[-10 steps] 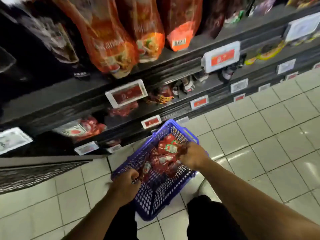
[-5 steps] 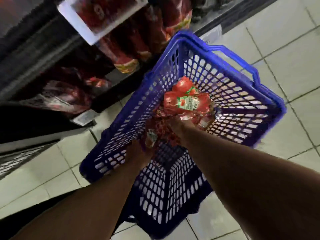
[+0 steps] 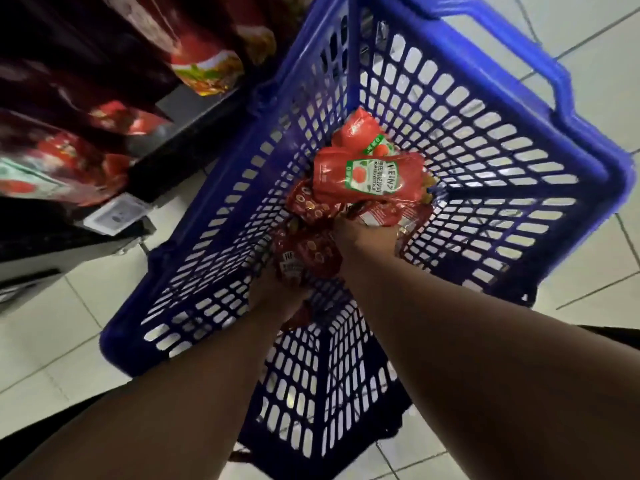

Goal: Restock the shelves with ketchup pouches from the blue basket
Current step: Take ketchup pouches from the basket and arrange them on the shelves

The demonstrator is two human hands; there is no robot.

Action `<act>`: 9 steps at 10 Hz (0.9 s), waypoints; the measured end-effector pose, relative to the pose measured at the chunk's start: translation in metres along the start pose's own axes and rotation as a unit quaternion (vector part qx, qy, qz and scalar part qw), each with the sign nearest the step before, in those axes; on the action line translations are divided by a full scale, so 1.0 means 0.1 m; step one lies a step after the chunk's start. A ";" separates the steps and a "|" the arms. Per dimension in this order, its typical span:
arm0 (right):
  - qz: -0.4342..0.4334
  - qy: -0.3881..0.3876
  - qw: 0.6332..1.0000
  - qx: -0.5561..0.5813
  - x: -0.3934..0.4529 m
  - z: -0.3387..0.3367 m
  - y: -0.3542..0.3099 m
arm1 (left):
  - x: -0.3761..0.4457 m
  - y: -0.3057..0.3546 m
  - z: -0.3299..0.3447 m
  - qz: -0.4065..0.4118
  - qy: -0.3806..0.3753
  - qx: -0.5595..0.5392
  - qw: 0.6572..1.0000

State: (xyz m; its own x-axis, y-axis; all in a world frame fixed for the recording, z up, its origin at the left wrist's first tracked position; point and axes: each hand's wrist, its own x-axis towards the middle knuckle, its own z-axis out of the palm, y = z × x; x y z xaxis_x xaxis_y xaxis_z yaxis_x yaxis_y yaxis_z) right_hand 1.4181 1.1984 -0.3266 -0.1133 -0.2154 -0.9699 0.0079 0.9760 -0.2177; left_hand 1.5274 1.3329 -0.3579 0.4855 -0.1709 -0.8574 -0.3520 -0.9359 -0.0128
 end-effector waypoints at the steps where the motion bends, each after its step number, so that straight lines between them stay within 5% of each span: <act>1: 0.013 0.009 1.000 -0.018 -0.47 -0.25 -0.07 | -0.32 -0.06 -0.22 -0.055 -0.074 -0.158 0.983; 2: 0.013 -0.063 0.997 -0.041 -1.07 -0.53 -0.16 | -0.94 -0.08 -0.60 -0.058 -0.130 -0.262 0.954; 4: -0.065 -0.240 0.969 -0.012 -2.73 -1.00 -0.72 | -2.53 0.09 -1.71 0.093 -0.152 -0.400 0.899; 6: -0.134 -0.303 0.942 -0.053 -4.59 -1.09 -1.54 | -4.18 0.21 -2.85 0.240 -0.159 -0.453 0.844; 8: -0.207 -0.309 0.915 -0.157 -6.11 -1.05 -2.02 | -5.51 0.34 -3.85 0.285 -0.162 -0.436 0.838; 9: -0.146 -0.353 0.914 -0.134 -6.75 -1.05 -2.21 | -6.00 0.40 -4.16 0.302 -0.149 -0.454 0.825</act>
State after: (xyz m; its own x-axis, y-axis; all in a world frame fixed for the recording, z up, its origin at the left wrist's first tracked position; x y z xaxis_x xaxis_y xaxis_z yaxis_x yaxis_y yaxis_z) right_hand 1.3885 1.1320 0.3874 0.5981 -0.3430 -0.7243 -0.1757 0.8256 -0.5361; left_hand 1.5553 1.2696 0.3700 0.1747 -0.7332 -0.6571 0.3527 -0.5765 0.7370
